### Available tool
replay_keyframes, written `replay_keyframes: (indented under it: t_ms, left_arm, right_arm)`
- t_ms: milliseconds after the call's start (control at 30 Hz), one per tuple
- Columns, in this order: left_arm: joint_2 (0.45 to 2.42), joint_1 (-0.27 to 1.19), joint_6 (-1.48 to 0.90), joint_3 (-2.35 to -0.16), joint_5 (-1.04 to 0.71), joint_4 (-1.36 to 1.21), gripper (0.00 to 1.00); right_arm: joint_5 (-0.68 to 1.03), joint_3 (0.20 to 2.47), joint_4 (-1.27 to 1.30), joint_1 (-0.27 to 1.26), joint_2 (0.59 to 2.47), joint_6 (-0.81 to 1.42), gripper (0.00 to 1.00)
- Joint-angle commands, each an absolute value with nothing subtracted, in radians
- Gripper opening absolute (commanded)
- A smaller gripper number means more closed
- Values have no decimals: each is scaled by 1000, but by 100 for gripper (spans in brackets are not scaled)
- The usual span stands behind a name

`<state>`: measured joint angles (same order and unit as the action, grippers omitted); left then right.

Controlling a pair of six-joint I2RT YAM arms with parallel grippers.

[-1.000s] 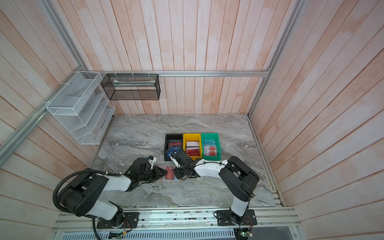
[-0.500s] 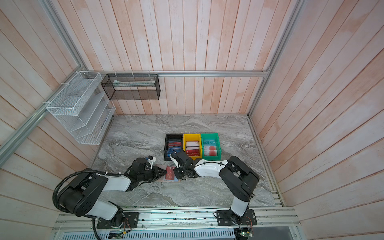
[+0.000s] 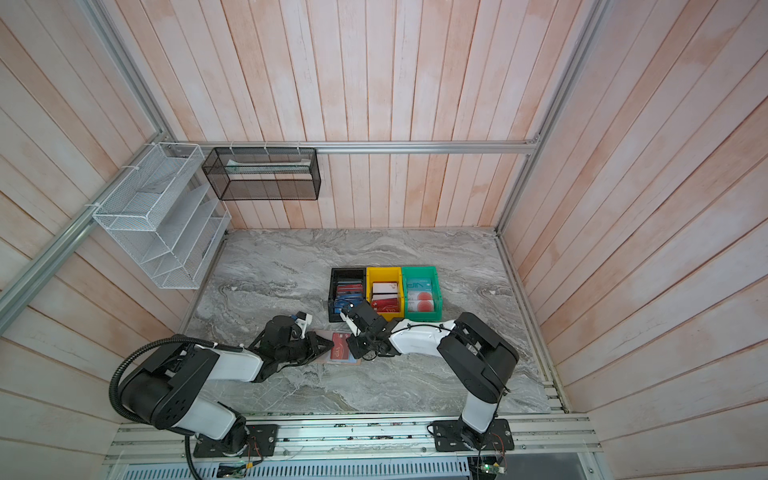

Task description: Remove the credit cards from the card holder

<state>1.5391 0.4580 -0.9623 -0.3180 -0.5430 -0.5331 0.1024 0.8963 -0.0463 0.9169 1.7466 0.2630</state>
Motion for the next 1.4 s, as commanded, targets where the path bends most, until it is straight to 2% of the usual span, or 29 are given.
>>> replay_keyframes:
  t_ms: [0,133,400,767,1167,1367]
  left_arm:
    - [1560,453,-958,-325,-546,-545,14]
    - [1562,454,-959,-328,-548,-546,13]
    - [1563,453,-958,-323,-549,-543,0]
    - [1518,443,-939,-289,-531,-500,0]
    - [1367,381,-880,-259,-505,-331,0]
    - [1250,362,-875,-254,-497,-272,0]
  right_arm:
    - [126,854,-140,932,1781,274,6]
    - [126,857,-142,931,1785,273,6]
    - [127,857,-140,931,1786,274,6]
    - [126,842,-136,932,1783,281,6]
    - [136,839,-134,931,1771,282,6]
    - [208,871,-158,931,1707,271,13]
